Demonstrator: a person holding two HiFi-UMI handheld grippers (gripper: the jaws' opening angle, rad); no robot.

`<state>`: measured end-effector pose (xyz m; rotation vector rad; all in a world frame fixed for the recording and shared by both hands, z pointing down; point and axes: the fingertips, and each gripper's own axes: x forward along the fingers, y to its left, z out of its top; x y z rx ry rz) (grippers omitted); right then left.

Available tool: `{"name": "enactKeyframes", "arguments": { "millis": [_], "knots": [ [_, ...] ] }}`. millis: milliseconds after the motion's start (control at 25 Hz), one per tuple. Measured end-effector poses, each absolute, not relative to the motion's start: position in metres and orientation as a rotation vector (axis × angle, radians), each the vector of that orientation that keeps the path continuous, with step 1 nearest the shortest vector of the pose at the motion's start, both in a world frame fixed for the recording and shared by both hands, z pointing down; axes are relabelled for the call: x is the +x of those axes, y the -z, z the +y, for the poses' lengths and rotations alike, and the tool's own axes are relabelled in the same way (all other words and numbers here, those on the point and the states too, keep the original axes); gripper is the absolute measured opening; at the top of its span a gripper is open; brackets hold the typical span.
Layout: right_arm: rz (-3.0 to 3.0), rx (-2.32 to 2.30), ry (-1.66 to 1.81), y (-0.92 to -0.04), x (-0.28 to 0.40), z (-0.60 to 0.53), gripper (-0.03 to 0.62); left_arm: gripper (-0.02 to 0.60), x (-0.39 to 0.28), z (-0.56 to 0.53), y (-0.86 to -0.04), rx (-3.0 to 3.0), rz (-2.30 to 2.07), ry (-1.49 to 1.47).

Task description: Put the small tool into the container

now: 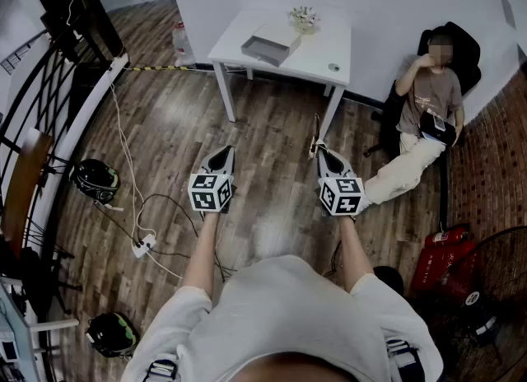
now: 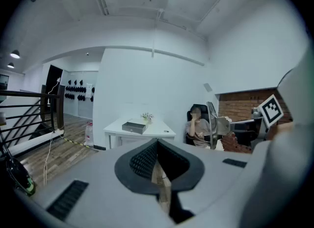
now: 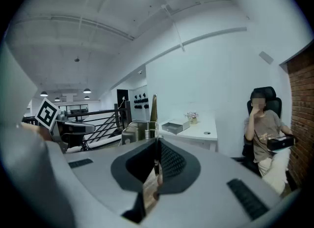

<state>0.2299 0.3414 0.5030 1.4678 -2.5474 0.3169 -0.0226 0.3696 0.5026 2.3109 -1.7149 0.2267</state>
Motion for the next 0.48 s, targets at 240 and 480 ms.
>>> {"name": "enactKeyframes", "arguments": {
  "millis": [240, 480],
  "knots": [
    [-2.541, 1.457, -0.313, -0.5074, 0.2301, 0.3406, 0.002, 0.009, -0.0204, 0.3686, -0.5045, 2.311, -1.715, -0.222],
    [-2.551, 1.462, -0.346, -0.5120, 0.2345, 0.3441, 0.002, 0.009, -0.0168, 0.3693, -0.5075, 2.310, -1.709, -0.229]
  ]
}}
